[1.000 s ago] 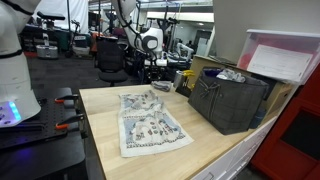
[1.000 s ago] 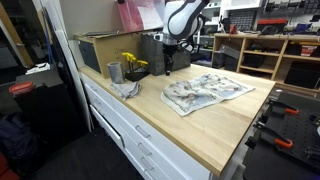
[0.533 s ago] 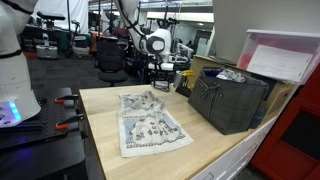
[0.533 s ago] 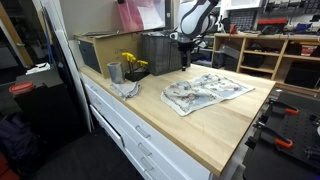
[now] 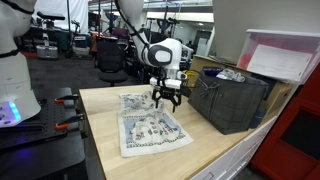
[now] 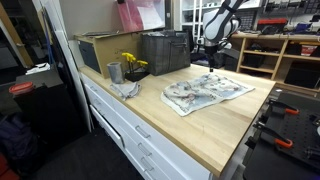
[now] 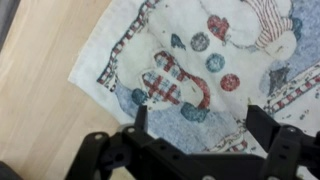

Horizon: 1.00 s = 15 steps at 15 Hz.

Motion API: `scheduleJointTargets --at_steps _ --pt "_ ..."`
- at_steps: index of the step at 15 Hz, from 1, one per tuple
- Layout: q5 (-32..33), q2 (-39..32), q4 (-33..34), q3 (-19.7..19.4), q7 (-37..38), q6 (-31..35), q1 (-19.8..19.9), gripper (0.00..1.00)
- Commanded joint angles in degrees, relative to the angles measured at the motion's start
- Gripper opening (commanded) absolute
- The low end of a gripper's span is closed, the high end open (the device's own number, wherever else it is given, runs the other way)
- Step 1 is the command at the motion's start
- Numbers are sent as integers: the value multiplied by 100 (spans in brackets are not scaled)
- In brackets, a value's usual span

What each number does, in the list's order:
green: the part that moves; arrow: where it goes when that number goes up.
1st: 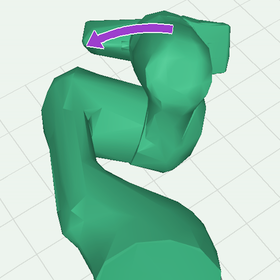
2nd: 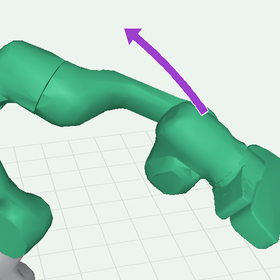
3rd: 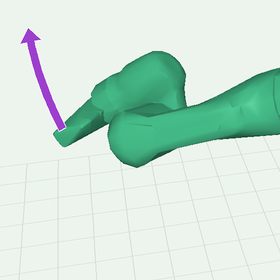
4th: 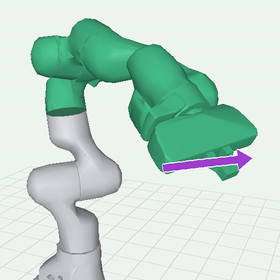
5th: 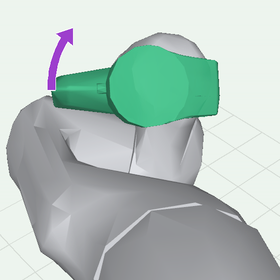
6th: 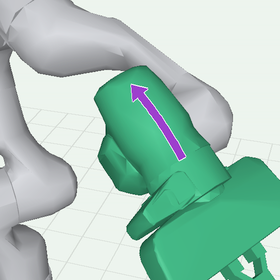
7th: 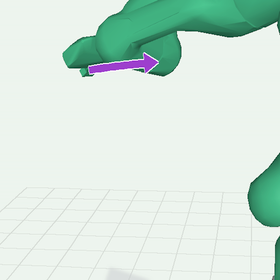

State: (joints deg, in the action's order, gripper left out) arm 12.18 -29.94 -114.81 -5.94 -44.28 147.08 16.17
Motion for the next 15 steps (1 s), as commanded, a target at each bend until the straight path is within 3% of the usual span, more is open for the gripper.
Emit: scheduleJointTargets --at_steps 1,3,4,6,15 --pt "-193 131 -151 139 -488 -134 401 100" --pt "-355 69 -168 187 -638 -211 571 100" --pt "-424 37 -209 222 -799 -213 661 75" --pt "-432 -70 -241 165 -907 -234 719 66" --pt "-240 -709 -49 -98 -877 -89 860 0"
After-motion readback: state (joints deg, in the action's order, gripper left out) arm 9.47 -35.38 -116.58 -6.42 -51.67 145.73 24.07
